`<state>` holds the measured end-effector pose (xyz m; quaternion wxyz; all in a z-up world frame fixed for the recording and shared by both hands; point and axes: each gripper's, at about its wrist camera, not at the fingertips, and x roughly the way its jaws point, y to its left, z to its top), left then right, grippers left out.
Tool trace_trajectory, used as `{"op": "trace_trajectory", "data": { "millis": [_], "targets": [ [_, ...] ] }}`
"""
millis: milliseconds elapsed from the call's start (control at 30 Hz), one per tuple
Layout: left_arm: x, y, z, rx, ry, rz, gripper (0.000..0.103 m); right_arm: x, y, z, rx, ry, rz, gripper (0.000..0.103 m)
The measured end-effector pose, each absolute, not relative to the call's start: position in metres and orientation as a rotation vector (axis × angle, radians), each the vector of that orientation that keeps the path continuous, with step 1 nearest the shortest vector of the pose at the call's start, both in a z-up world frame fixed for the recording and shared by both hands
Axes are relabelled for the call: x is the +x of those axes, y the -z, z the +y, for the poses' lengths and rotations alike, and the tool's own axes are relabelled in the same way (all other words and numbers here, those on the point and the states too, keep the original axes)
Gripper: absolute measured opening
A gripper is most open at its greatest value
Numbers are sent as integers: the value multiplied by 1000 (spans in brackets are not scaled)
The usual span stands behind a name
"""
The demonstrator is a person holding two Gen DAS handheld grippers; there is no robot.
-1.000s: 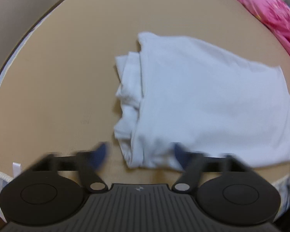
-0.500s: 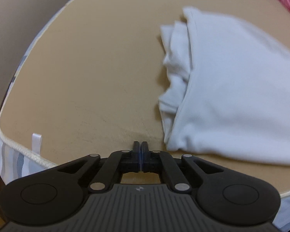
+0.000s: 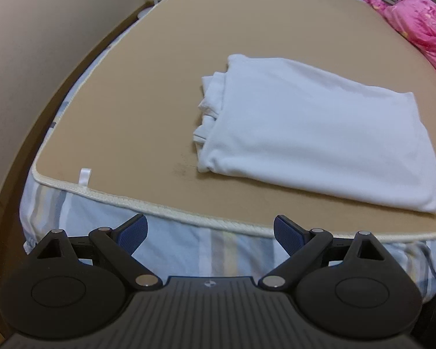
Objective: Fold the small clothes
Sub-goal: 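Lift both open grippers away from the folded shirt strip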
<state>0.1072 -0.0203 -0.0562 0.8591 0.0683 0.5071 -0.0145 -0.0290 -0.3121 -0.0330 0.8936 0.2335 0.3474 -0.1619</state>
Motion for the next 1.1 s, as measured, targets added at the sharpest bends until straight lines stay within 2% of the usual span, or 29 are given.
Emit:
{"op": "trace_trajectory", "data": {
  "millis": [333,967,1100],
  "targets": [
    [64,44,-33,214,36,998,96,-42,30,-271,381,262,706,86],
    [63,48,-31,220,10,998,96,-45,43,-275,429,302,728,86],
    [69,55,-23,196,0,1031,96,-41,50,-293,535,331,699,87]
  ]
}}
